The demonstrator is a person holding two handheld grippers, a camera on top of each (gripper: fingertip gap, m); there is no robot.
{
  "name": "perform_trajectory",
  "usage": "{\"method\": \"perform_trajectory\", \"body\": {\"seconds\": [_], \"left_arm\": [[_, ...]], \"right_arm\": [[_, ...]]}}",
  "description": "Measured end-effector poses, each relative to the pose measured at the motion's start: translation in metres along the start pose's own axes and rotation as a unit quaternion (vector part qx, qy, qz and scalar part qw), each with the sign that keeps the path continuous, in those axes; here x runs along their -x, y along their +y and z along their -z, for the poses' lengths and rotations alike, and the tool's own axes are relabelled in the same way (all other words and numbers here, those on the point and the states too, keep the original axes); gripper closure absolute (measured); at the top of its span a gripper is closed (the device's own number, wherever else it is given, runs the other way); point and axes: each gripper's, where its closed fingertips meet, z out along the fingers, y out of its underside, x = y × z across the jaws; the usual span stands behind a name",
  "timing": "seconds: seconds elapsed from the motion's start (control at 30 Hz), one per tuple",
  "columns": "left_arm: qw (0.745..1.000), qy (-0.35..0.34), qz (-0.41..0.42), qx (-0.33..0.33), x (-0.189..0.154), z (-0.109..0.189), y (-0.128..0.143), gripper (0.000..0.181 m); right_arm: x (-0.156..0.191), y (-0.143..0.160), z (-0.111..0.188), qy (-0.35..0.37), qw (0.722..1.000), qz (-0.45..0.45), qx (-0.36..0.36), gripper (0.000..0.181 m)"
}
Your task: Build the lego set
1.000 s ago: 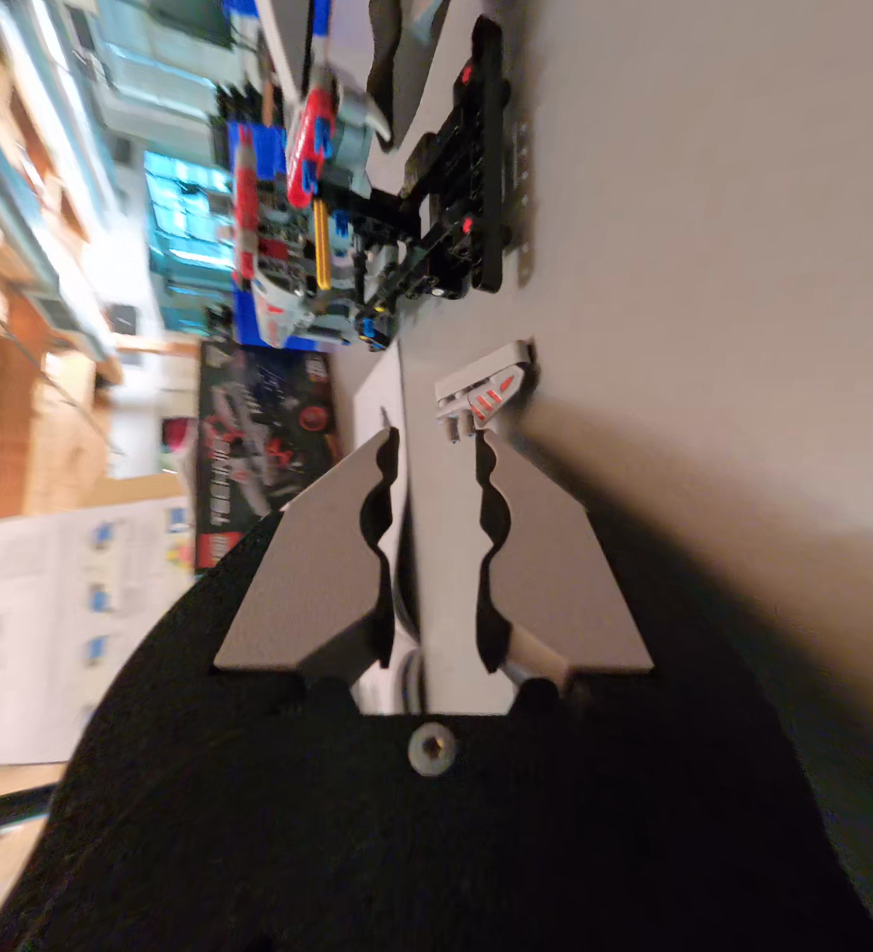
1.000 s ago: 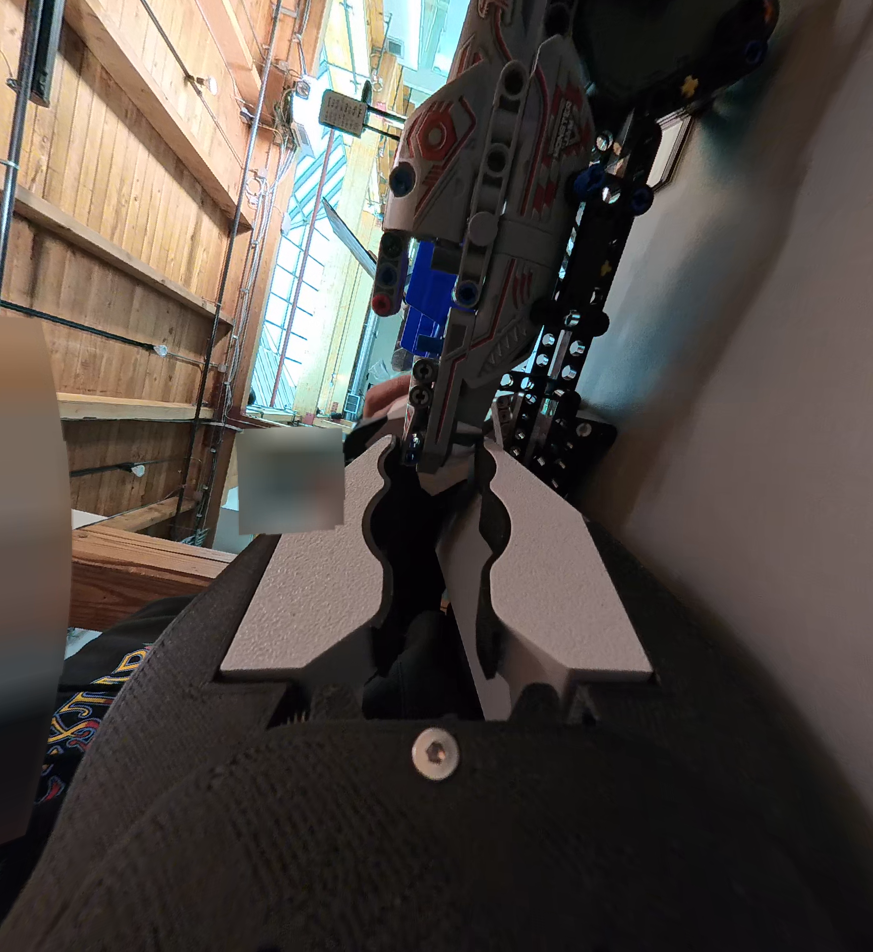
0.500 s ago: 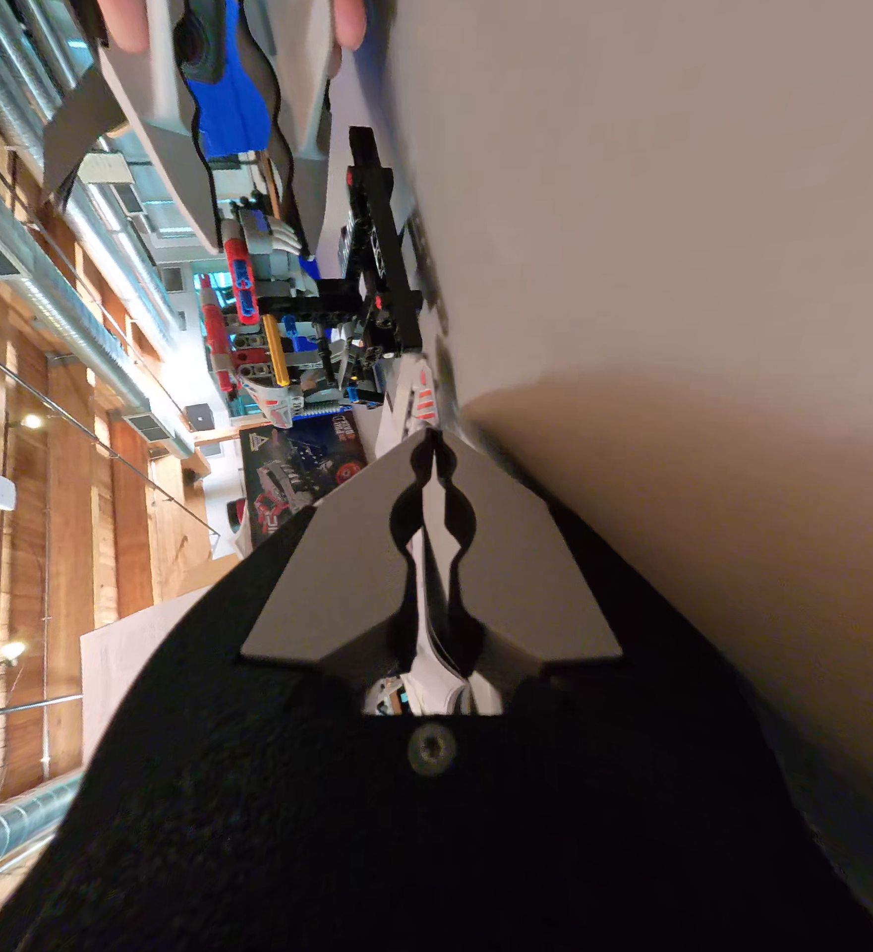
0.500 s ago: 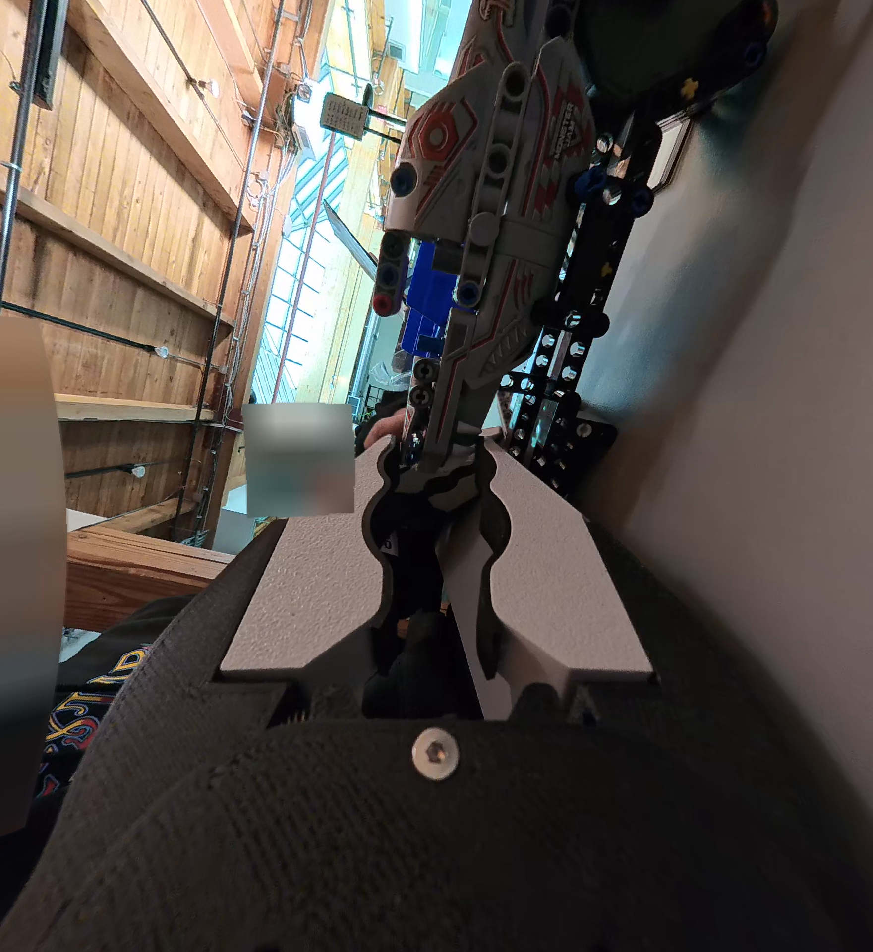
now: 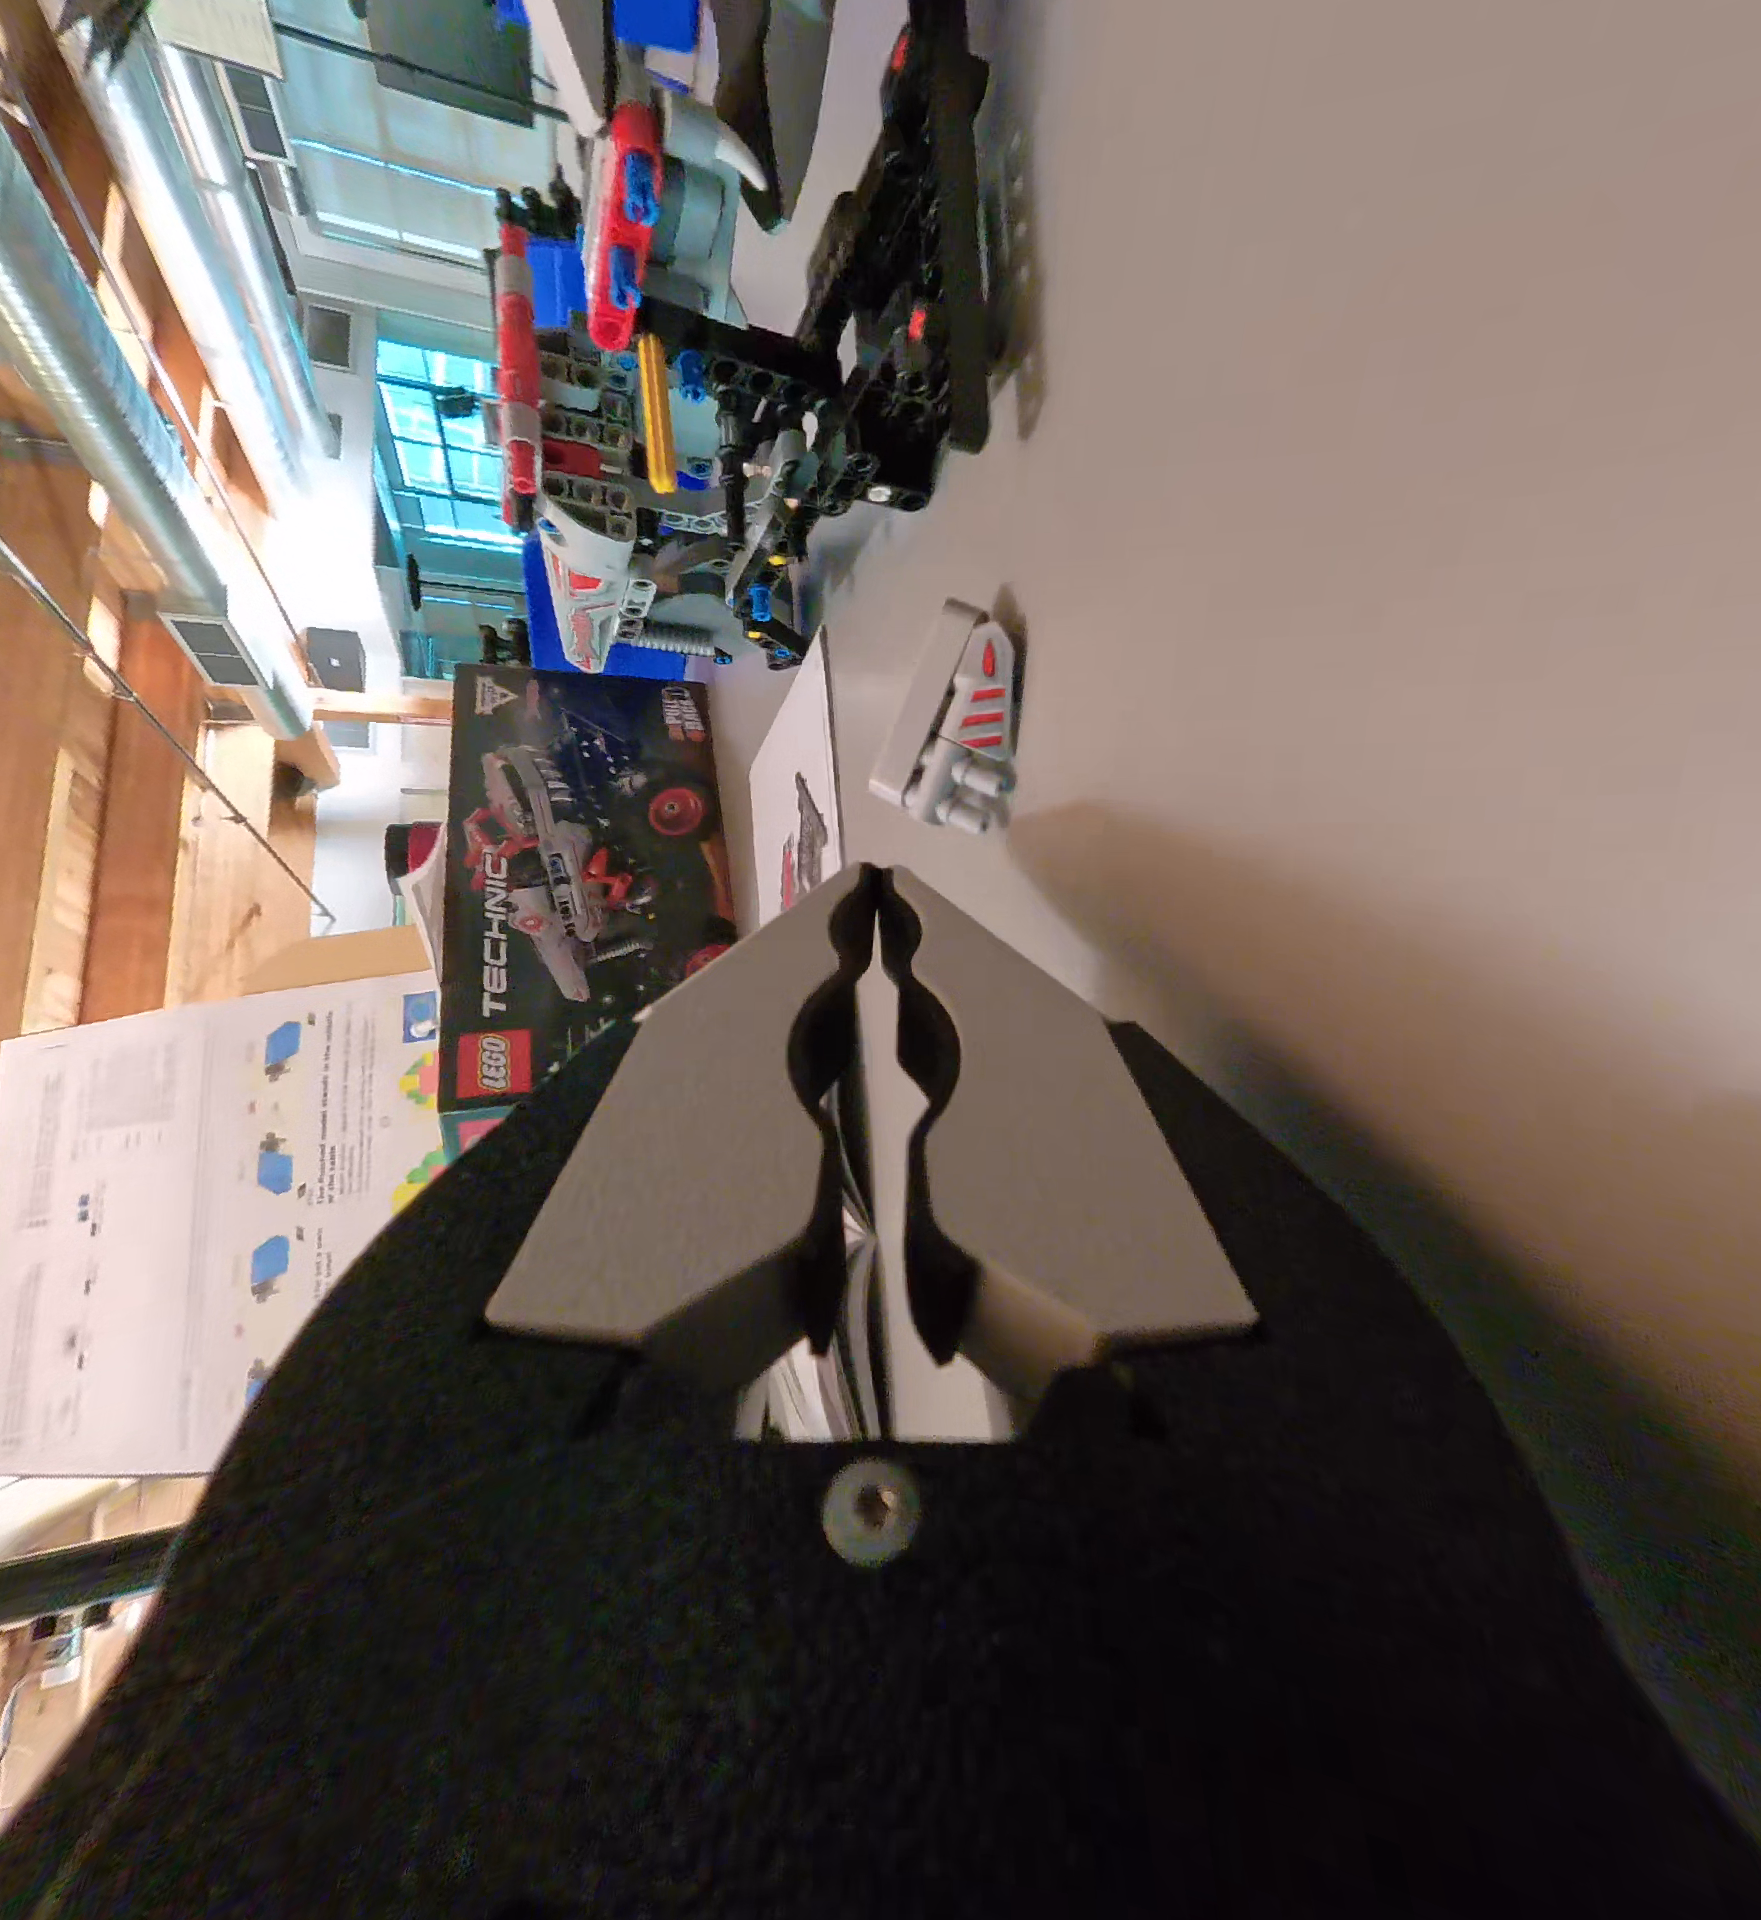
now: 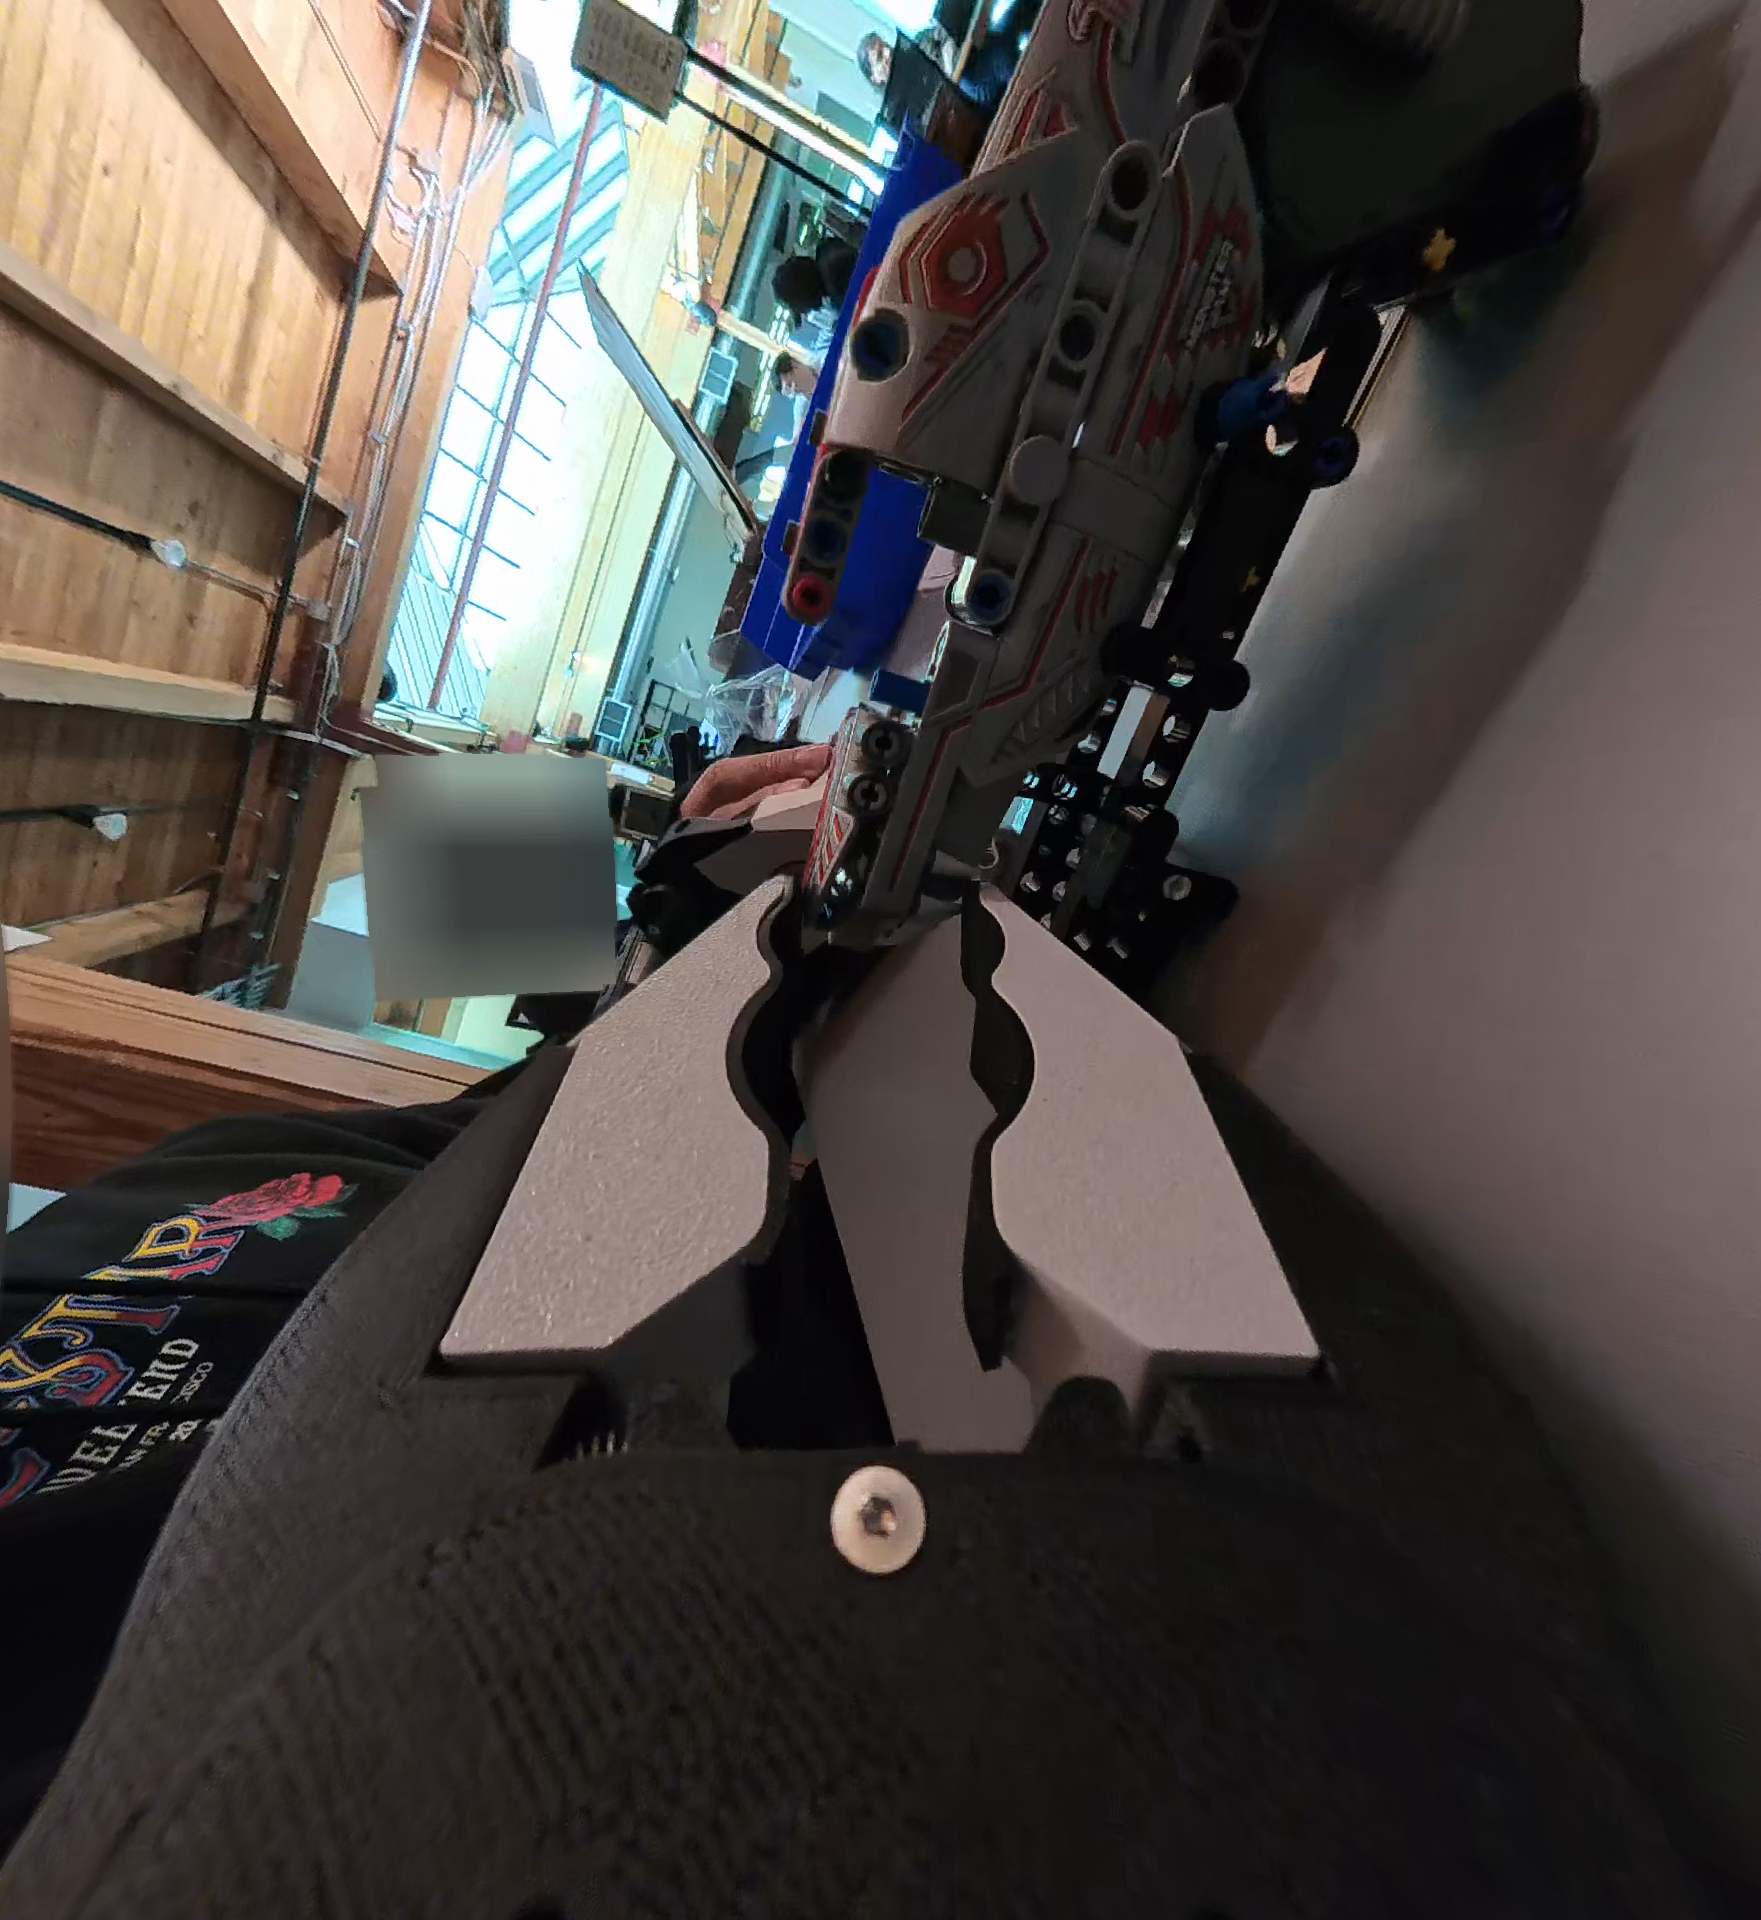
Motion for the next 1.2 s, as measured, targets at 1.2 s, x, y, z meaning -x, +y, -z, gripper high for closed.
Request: {"method": "perform_trajectory", "body": {"seconds": [1.2], "left_arm": [[0.884,0.292,0.356,-0.078,0.053,-0.143,-0.003,0.12]], "right_arm": [[-0.01,-0.027,0.048,0.432,0.546,0.716,0.037,0.147]]}}
